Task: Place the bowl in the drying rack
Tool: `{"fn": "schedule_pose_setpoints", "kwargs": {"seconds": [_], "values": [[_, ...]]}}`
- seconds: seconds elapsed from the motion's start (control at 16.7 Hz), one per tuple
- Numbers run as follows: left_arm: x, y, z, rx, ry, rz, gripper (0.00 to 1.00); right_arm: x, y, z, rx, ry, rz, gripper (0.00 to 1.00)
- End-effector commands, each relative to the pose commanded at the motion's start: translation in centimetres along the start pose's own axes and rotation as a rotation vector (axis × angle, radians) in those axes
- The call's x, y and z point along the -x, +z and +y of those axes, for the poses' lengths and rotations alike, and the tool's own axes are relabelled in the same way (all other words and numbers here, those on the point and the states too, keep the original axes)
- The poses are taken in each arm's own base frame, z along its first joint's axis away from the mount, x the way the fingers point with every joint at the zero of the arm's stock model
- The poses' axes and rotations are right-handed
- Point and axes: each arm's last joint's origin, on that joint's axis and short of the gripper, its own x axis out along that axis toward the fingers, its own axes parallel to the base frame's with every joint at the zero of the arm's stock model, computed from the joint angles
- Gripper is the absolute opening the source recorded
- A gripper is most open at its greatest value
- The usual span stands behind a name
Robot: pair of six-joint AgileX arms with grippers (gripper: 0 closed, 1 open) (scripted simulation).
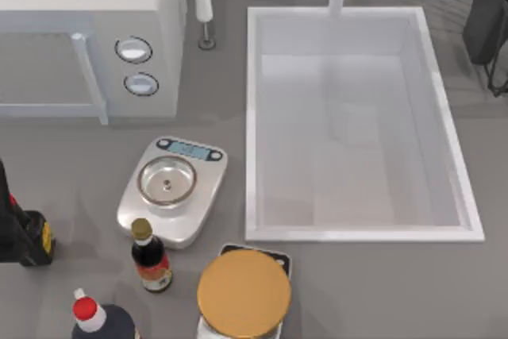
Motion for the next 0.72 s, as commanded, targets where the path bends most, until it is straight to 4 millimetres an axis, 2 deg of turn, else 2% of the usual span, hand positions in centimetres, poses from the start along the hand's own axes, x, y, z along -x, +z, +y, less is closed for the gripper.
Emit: {"fn": "schedule_pose_setpoints", "kwargs": {"seconds": [0.24, 0.36, 0.54, 0.72], "values": [[0.0, 0.0, 0.0, 0.0, 0.0, 0.0, 1.0, -0.5, -0.1, -0.1, -0.002, 0.003, 0.001, 0.0], [0.0, 0.0, 0.0, 0.0, 0.0, 0.0, 1.0, -2.1, -0.7, -0.8, -0.003, 0.004, 0.002, 0.0], [0.0, 0.0, 0.0, 0.0, 0.0, 0.0, 1.0, -6.4, -3.1, -2.4, -0.005, 0.003, 0.006, 0.0], [0.0, 0.0, 0.0, 0.0, 0.0, 0.0, 1.0, -11.7, -7.3, -3.3, -0.003, 0.002, 0.007, 0.0]]}}
